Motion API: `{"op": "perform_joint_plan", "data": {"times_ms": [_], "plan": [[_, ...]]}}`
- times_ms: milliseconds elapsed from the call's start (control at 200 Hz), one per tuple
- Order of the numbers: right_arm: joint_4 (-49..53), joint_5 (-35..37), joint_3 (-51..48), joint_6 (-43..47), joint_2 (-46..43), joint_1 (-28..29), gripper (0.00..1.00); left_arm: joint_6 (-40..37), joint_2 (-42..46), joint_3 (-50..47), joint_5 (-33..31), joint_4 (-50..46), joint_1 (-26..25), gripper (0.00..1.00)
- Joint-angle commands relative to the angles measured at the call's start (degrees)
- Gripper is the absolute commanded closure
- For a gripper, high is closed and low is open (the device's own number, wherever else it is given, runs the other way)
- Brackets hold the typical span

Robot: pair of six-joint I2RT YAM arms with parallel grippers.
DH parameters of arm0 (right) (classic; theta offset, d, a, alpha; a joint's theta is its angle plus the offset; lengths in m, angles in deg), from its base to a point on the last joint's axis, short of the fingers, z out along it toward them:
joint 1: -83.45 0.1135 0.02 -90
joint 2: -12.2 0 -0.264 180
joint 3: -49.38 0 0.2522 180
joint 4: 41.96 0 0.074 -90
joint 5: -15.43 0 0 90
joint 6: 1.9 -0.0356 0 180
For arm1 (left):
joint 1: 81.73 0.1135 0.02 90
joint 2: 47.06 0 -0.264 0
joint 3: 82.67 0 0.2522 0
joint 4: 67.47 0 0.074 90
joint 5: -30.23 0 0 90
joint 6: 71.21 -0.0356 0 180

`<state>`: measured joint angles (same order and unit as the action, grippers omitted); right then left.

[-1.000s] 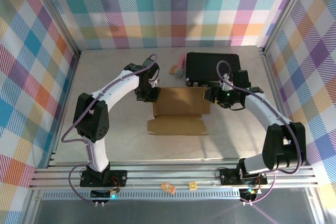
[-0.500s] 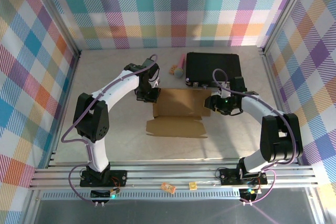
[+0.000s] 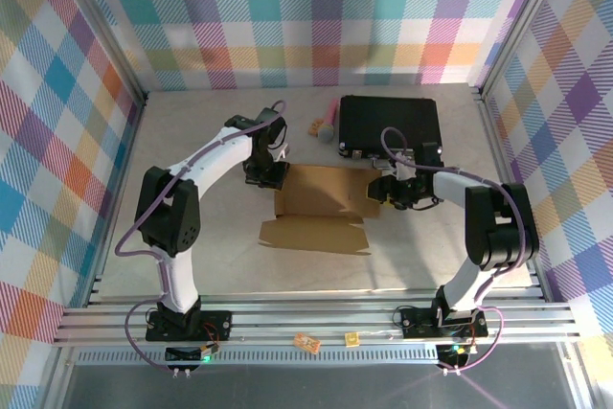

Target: Fold the paper box

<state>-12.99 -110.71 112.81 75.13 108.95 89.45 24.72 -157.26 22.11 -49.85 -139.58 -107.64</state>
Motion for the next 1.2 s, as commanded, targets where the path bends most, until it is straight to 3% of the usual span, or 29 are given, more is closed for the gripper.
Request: {"op": "perform_joint_plan", "data": {"times_ms": [0,60,260,395,480,740,1195], "plan": [[-2.4,-4.8,0.9,1.4,-0.1,-0.2,0.46,-1.7,-1.7,1.2,1.4,-0.6,0.9,1.00],[-2.7,-5.7,0.9,1.0,-0.3,-0.3,0.50,-1.8,-2.2,1.1,1.3,-0.3,1.0,1.00],[-0.7,-4.5,2.5,1.3,-0.9,-0.3,0.79,-0.8,-3.4,0.1,1.4,1.7,1.0,1.00],[-0.4,-3.9,2.6,1.2,-1.7,-0.3,0.92,0.2,-3.9,-0.9,1.7,3.1,1.0,1.00],[-0.7,-3.8,2.5,1.0,-2.4,-0.3,1.00,0.8,-4.1,-1.8,2.3,4.0,1.0,0.95],[-0.3,-3.5,3.1,1.1,-3.5,-0.3,1.00,2.7,-4.2,-4.5,4.1,7.3,1.0,0.80],[-1.4,-3.1,2.5,0.2,-4.7,-0.3,1.00,4.4,-5.2,-6.2,5.1,9.2,0.0,0.79]]}}
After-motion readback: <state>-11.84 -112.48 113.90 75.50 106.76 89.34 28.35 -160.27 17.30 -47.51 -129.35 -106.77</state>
